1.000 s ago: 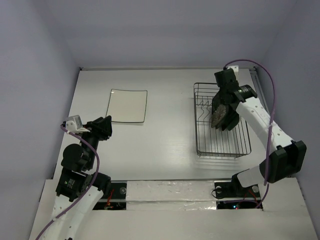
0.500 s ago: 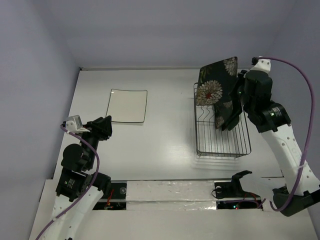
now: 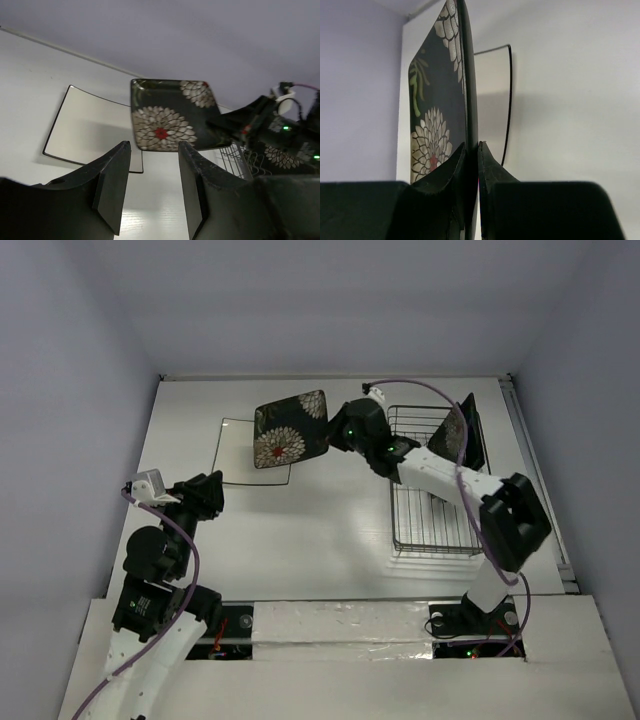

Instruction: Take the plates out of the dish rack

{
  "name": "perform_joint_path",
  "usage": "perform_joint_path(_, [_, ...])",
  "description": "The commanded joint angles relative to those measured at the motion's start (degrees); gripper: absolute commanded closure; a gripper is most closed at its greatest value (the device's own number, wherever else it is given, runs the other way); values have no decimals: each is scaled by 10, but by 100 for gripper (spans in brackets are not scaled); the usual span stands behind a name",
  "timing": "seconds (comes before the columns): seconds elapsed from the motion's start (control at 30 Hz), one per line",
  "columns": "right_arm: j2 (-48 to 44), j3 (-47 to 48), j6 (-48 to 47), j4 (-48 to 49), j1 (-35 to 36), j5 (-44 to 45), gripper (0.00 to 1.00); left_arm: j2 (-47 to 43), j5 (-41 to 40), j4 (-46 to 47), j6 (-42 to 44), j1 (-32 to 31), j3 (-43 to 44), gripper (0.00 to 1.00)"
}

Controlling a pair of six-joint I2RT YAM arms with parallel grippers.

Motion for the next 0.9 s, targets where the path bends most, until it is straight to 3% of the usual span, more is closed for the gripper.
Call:
perform_joint_path(0.0, [31,79,117,204,13,20,100,10,3,22,0,4,3,60])
perform_joint_path(0.43, [229,195,179,176,57,56,100,10,3,22,1,9,2,60])
perform_joint_path(0.8, [305,237,207,147,67,39,100,6,3,22,0,9,3,60])
perform_joint_path(0.87, [311,236,209,151,73,34,96,5,3,22,0,9,3,60])
